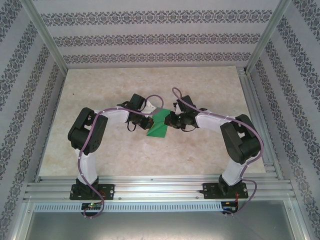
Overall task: Fold a paper plane with a square sheet of paper (fold left side to right side)
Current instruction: Fold the triangle a second time at the center of the table.
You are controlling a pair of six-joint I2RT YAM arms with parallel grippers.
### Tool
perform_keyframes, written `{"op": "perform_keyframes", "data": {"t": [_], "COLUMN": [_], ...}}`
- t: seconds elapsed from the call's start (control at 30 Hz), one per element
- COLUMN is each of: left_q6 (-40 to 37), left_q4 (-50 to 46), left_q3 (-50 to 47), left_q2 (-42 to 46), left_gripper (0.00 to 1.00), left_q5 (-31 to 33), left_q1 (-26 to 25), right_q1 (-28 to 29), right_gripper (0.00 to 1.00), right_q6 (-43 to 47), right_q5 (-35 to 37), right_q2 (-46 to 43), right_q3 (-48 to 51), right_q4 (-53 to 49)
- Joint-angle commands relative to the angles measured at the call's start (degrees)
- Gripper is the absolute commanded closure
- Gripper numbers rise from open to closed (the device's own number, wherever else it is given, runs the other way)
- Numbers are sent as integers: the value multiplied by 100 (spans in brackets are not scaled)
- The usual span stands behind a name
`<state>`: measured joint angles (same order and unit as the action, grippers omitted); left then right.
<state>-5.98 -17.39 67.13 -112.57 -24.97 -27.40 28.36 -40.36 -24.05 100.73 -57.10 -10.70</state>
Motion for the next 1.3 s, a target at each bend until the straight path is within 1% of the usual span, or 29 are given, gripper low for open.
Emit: {"op": "perform_keyframes", "data": {"t": [0.0,0.2,0.33,0.53,0.77,1.27], "left_q6": [-26,-17,-20,-26,-35,-35], "left_q4": [-195,-204,-195,-191,-186,-186], "left_q3": [-218,-201,-209,-201,-201,-201], "left_q2": [-74,-80,-90,-107,-106,-117], "left_gripper": [98,98,98,98,98,98], "left_q5": [228,261,269,272,276,287], "left_q1": [-111,-131,-128,-138,-135,-155], "right_q1": [48,255,371,482,513,539], "right_gripper": [82,84,85,85,85,86], "right_q6": [-371,-1051,-1201,-1164,-979,-864], "right_q5": [44,181,239,330,498,561], "right_q2": [34,540,791,1014,1045,1073], "right_q3": [-235,-451,-601,-664,-571,-307], "right_q4": [250,722,809,695,346,237]}}
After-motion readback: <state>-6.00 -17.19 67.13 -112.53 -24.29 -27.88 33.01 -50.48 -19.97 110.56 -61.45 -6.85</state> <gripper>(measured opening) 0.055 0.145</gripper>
